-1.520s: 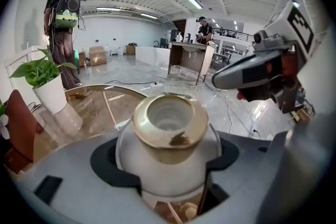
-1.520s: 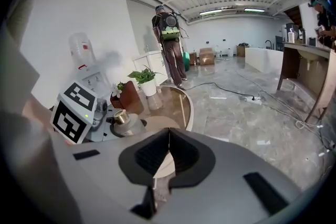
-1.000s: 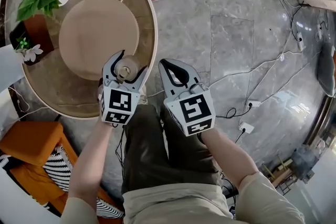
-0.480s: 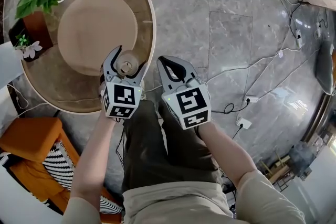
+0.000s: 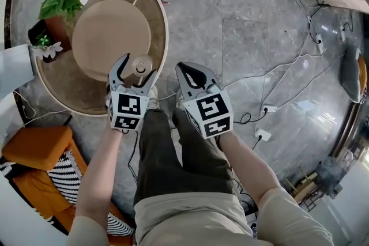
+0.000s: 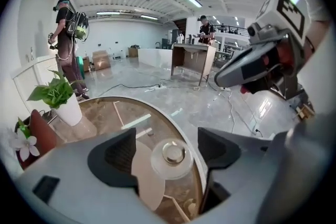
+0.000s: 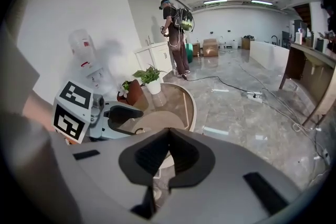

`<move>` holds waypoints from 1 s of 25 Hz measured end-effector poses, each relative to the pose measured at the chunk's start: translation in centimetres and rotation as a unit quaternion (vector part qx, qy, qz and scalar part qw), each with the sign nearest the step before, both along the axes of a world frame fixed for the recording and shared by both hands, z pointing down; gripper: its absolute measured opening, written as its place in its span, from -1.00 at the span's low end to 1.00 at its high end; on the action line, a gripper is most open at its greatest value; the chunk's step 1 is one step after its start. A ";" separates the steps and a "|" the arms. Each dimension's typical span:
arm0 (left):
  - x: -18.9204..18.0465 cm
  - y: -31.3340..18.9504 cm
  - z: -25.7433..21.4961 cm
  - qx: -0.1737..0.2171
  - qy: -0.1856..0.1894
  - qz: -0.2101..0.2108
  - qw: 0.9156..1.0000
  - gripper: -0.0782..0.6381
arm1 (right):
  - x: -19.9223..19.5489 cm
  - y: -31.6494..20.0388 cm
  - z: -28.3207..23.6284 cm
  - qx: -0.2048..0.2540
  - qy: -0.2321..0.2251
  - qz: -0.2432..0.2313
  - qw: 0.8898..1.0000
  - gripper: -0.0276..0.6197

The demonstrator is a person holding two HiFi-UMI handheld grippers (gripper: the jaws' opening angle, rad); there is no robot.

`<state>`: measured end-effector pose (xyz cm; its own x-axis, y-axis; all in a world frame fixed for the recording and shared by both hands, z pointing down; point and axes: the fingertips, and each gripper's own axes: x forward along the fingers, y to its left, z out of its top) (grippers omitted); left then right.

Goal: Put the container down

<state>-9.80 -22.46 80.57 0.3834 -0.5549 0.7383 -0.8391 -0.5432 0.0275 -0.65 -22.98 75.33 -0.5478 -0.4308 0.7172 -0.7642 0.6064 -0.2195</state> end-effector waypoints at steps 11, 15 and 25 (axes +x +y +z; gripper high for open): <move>-0.9 -1.7 -20.3 0.084 0.069 -0.030 0.994 -0.02 | 0.3 -1.1 -15.9 0.062 -0.016 0.021 0.998 -0.92; -0.9 -1.2 -27.5 0.102 0.085 -0.028 0.991 -0.17 | -0.3 -0.7 -22.5 0.091 -0.025 0.019 0.995 -0.92; -2.5 0.9 -42.7 0.172 0.081 -0.040 0.981 -0.55 | -1.3 0.4 -38.3 0.172 -0.064 0.024 0.983 -0.93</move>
<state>-12.29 -21.58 37.89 0.4255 -0.7932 0.4357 -0.8791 -0.4765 -0.0091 -1.98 -22.63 37.04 -0.5975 -0.6633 0.4506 -0.7729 0.6260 -0.1034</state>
